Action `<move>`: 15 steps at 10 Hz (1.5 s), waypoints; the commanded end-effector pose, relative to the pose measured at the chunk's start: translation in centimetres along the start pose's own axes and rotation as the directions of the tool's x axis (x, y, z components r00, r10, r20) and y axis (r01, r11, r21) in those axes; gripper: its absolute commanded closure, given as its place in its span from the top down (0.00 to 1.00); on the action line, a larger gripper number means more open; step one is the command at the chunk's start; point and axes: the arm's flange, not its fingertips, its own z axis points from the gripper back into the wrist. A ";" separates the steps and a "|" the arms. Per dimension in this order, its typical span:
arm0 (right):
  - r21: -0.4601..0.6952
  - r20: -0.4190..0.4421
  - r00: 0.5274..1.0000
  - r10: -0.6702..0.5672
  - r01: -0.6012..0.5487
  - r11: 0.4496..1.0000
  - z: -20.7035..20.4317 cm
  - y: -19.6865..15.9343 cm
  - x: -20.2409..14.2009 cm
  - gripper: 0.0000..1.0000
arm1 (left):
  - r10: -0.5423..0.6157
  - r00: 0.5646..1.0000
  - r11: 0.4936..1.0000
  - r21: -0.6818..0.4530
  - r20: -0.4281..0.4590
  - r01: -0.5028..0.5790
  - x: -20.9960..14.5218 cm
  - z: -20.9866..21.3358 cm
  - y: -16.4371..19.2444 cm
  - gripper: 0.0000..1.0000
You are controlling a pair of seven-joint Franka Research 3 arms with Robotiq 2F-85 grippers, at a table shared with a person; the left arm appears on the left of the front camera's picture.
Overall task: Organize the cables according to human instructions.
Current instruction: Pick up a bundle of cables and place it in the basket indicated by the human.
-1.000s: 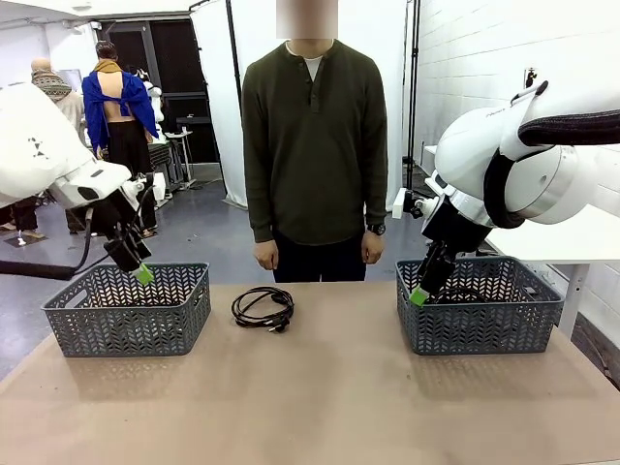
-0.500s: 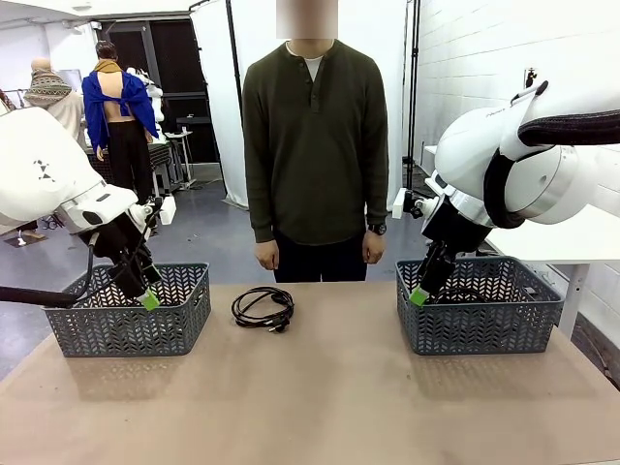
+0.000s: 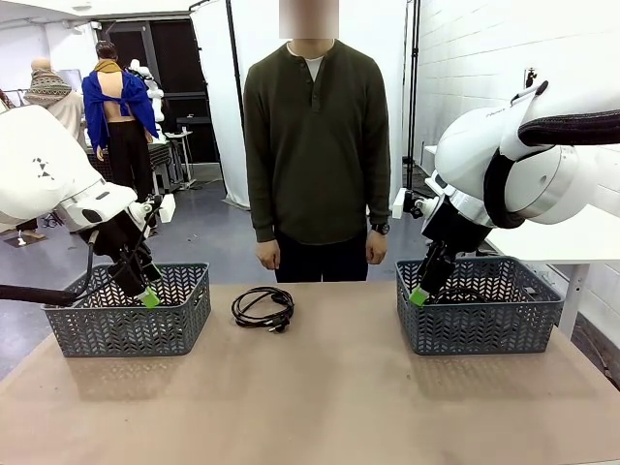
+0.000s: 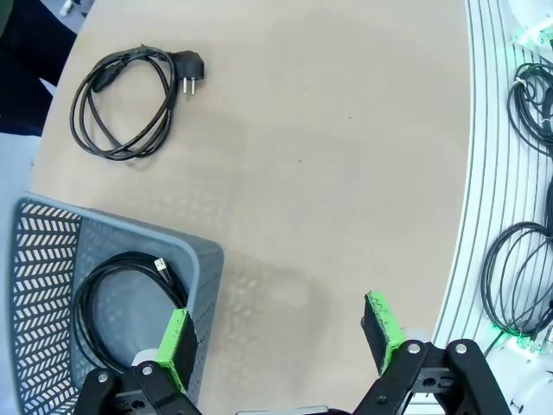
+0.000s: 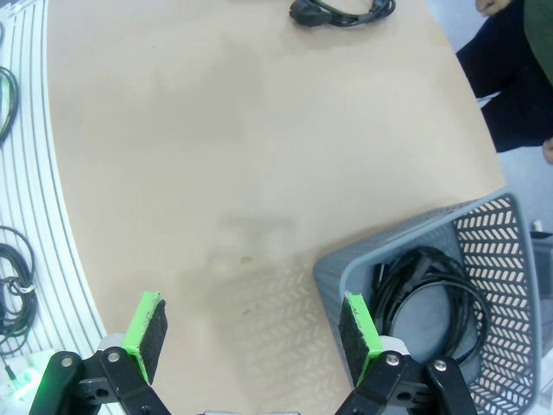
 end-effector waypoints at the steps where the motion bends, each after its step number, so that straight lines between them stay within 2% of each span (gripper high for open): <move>1: -0.002 -0.013 1.000 0.000 0.000 1.000 0.1 -0.3 0.2 1.00 | 0.004 1.000 1.000 0.004 0.001 -0.004 -0.1 0.2 0.0 1.00; 15: -0.002 -0.013 1.000 0.000 0.000 1.000 0.1 -0.3 0.2 1.00 | 0.004 1.000 1.000 0.004 0.001 -0.004 -0.1 0.2 0.0 1.00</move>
